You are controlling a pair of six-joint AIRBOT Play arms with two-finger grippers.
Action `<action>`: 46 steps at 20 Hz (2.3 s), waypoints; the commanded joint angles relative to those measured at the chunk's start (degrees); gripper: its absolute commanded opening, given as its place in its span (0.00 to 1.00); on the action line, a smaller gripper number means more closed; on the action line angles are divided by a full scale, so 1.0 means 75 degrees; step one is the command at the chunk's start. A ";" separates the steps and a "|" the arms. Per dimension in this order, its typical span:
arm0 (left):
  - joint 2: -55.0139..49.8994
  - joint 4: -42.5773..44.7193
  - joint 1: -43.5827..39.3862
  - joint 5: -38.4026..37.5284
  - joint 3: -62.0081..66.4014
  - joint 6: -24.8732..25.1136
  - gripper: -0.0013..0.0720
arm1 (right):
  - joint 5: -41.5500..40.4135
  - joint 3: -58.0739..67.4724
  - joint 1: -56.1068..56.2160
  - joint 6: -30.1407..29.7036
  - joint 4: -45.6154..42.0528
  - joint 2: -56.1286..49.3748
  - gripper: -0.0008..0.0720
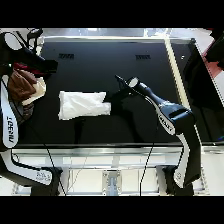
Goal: Fold the shirts.
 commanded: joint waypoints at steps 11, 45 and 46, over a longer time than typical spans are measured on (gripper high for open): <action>0.0006 0.0012 0.0006 -0.0003 0.0003 0.0023 0.03 | 0.2804 0.2294 -0.2369 0.1300 -0.4575 0.1037 0.03; -0.0015 -0.0119 -0.0003 0.0000 -0.0006 -0.0239 0.03 | 0.2500 -0.6484 -1.0293 0.0702 -0.5785 0.9556 0.66; -0.0015 -0.0344 -0.0003 0.0038 -0.0006 -0.0239 0.03 | 0.2122 -0.6003 -1.0273 0.0612 -0.4776 1.0063 0.66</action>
